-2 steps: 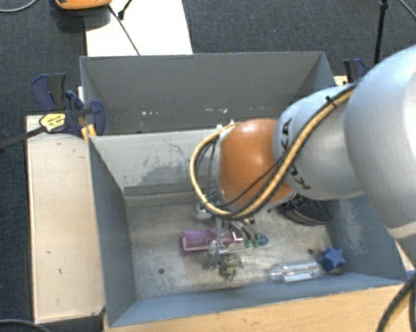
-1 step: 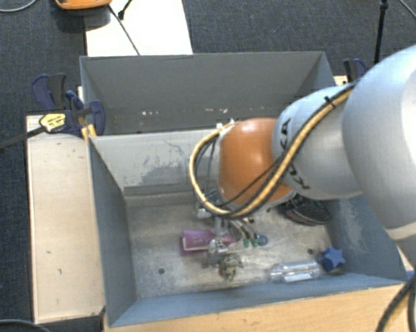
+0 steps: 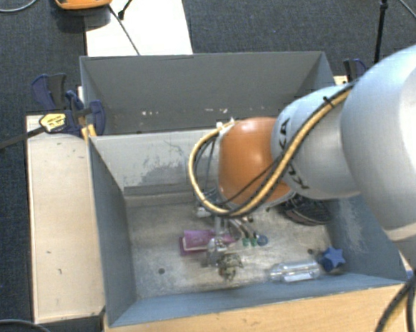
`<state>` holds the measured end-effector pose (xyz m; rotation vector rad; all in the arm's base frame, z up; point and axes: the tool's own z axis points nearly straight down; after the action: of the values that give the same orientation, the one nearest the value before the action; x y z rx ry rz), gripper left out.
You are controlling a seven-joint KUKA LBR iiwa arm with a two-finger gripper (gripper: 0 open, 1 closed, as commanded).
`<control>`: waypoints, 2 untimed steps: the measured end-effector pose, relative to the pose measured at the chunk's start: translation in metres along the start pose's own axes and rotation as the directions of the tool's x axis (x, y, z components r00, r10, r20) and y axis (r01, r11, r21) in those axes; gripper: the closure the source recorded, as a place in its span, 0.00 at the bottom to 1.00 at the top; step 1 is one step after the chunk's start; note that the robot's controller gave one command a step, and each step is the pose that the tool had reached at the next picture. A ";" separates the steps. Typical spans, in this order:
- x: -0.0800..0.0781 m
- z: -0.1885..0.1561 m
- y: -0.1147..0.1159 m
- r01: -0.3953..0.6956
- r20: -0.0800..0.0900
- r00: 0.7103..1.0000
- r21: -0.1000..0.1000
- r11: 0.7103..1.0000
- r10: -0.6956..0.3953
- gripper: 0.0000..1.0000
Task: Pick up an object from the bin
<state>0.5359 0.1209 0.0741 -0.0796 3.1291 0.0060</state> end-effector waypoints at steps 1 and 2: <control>-0.002 -0.003 0.001 0.000 0.005 1.000 -0.002 1.000 0.000 1.00; -0.004 -0.069 0.001 -0.006 -0.004 1.000 0.001 1.000 0.006 1.00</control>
Offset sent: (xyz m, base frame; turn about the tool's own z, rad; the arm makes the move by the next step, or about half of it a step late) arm 0.0000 0.0000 0.0000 0.0000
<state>0.5395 0.1218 0.1434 -0.0710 3.1337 0.0036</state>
